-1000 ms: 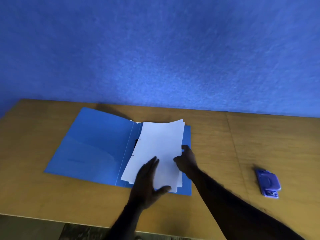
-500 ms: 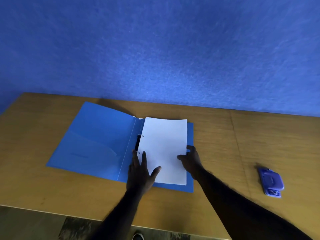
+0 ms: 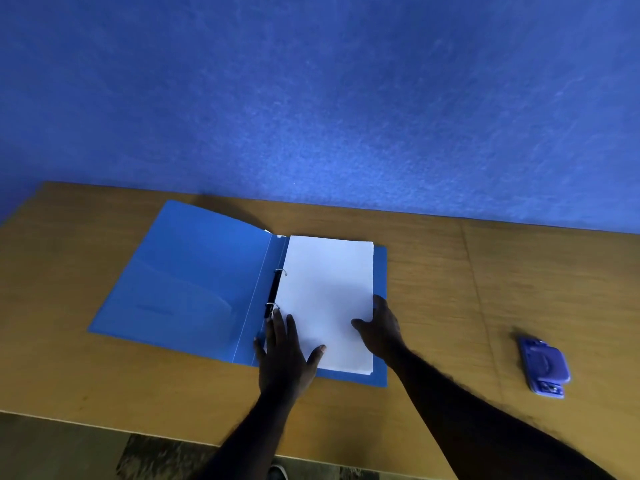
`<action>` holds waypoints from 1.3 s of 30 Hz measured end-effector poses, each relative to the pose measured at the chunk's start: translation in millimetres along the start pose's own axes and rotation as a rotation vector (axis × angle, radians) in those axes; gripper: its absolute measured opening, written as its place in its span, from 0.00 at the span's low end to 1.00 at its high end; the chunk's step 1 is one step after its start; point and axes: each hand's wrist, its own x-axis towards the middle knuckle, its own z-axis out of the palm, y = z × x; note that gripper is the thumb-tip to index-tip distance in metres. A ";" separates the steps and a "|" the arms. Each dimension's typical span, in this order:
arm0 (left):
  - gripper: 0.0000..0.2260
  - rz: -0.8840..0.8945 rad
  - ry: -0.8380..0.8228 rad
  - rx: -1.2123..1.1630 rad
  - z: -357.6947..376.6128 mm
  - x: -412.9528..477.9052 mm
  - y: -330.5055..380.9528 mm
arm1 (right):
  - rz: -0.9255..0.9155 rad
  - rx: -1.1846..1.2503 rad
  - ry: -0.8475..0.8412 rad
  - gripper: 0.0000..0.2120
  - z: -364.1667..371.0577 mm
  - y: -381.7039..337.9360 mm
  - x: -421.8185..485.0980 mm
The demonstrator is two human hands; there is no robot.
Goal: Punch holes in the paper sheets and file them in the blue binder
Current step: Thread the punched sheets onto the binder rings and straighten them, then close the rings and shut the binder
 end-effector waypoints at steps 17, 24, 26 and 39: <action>0.11 -0.192 0.114 -0.524 -70.2 68.9 -38.6 | -0.472 -0.763 -0.120 0.33 43.0 -4.0 -19.7; 0.08 -0.260 0.019 -0.423 -76.0 96.9 -19.4 | -0.407 -0.812 -0.153 0.33 46.1 -2.3 -17.1; 0.07 -0.292 0.017 -0.424 -73.6 100.5 -17.8 | -0.401 -0.813 -0.145 0.33 46.8 -2.9 -16.4; 0.05 -0.230 0.061 -0.529 -81.9 109.1 -23.6 | -0.382 -0.783 -0.148 0.33 48.6 -1.8 -12.5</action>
